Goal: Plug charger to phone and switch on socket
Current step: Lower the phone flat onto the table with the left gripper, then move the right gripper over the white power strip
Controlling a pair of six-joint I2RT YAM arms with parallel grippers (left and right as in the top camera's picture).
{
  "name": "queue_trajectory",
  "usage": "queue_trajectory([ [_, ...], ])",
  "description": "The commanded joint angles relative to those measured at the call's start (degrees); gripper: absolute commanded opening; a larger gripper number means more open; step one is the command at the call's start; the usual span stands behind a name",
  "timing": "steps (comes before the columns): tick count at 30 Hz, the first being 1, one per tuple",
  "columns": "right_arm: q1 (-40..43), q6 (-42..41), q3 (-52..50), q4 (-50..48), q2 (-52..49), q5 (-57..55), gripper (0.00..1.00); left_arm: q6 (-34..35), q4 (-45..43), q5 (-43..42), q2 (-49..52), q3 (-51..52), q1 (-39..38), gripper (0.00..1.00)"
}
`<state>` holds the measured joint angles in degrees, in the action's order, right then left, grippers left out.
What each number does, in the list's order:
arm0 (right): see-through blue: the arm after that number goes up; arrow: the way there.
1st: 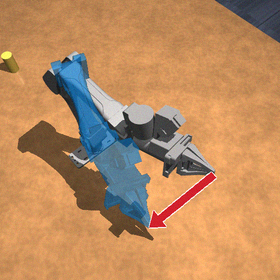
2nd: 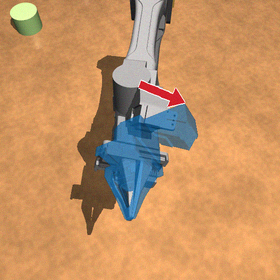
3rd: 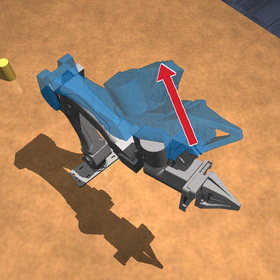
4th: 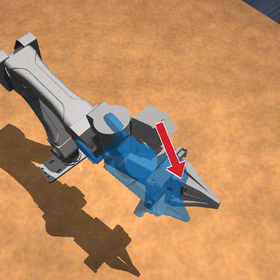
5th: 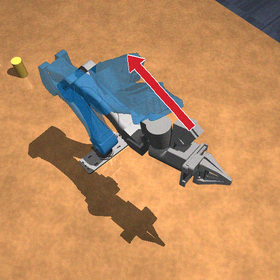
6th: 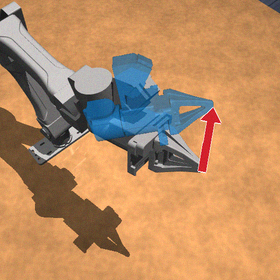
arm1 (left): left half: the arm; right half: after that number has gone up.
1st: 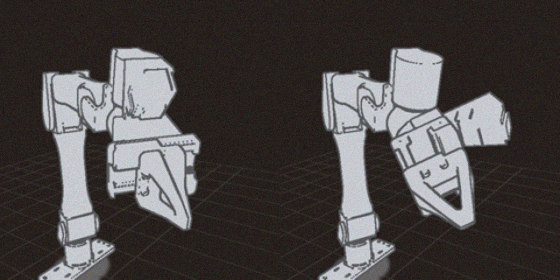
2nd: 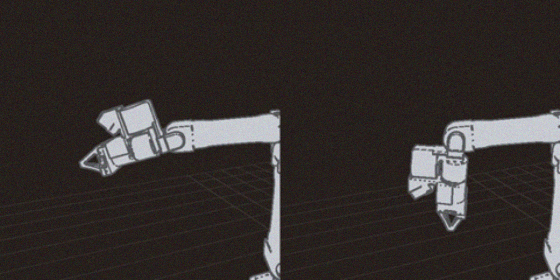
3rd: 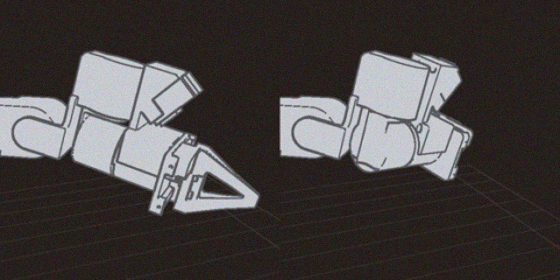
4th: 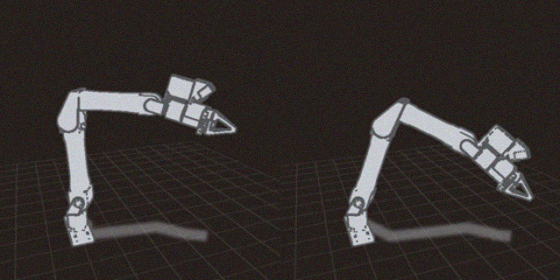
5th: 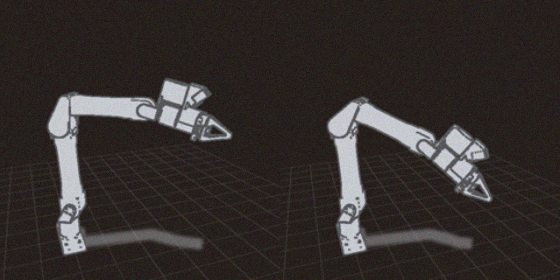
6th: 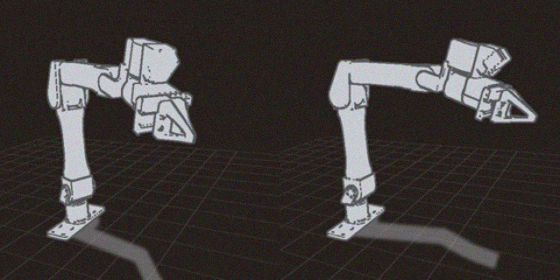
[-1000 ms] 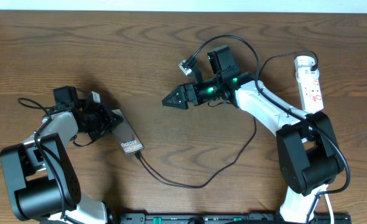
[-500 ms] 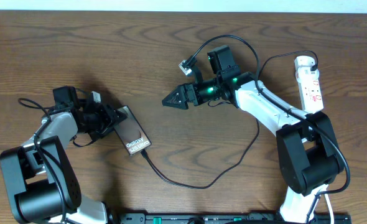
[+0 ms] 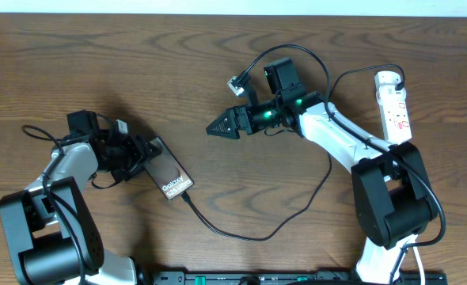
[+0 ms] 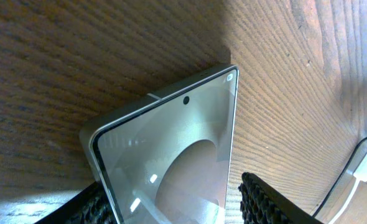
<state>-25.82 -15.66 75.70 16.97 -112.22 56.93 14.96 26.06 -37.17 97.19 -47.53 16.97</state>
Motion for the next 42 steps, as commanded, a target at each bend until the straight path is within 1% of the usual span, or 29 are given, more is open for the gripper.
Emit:
queue_trajectory([
  [1,0.3,1.2,0.3,0.2,-0.4,0.2,0.99,-0.2,1.8,6.4,1.3,1.0,-0.1,0.61],
  [5,0.3,1.4,0.3,0.2,-0.4,0.2,0.99,0.3,2.8,7.5,1.3,1.0,-0.1,0.62],
  [10,0.3,1.6,0.3,0.4,-0.4,0.2,0.99,1.6,4.7,10.9,1.3,1.0,-0.1,0.62],
  [17,0.3,1.6,0.3,0.5,-0.4,0.2,0.99,1.6,5.2,10.9,1.3,1.0,-0.1,0.63],
  [21,0.3,1.6,0.3,0.5,-0.4,0.2,0.99,1.6,5.2,10.9,1.2,0.9,0.0,0.75],
  [23,0.3,1.6,0.3,0.7,-0.4,-0.1,0.99,1.6,5.3,10.8,0.8,0.7,0.0,0.83],
  [25,0.4,1.6,0.3,0.9,-0.4,-0.7,0.99,1.6,5.7,10.7,-0.3,0.4,0.0,0.86],
  [28,0.7,1.5,0.3,2.7,-0.4,-4.3,0.99,1.6,6.3,10.7,-3.8,-0.3,0.0,0.88],
  [30,1.3,-0.8,0.4,4.3,-0.4,-7.3,0.99,1.6,6.3,10.7,-6.7,-0.3,0.0,0.88],
  [31,1.7,-2.4,0.4,5.5,-0.3,-8.9,0.99,1.6,6.3,10.7,-8.7,-0.3,0.0,0.88],
  [33,2.7,-2.6,0.4,8.3,0.3,-12.2,0.99,1.6,6.4,10.7,-12.8,-0.3,0.0,0.89],
  [34,3.1,-2.6,0.5,9.9,0.7,-14.3,0.99,1.6,6.5,10.7,-14.6,-0.3,0.0,0.88],
  [38,5.1,-2.6,2.9,20.6,4.4,-27.7,0.99,1.3,6.4,10.7,-22.5,-0.3,0.0,0.88],
  [40,5.8,-2.8,4.7,26.6,7.2,-35.8,0.99,1.4,6.3,10.7,-26.2,-0.3,0.0,0.88],
  [42,6.4,-5.0,6.3,32.4,11.0,-45.9,0.99,1.4,6.2,10.7,-29.2,-0.3,0.0,0.88],
])
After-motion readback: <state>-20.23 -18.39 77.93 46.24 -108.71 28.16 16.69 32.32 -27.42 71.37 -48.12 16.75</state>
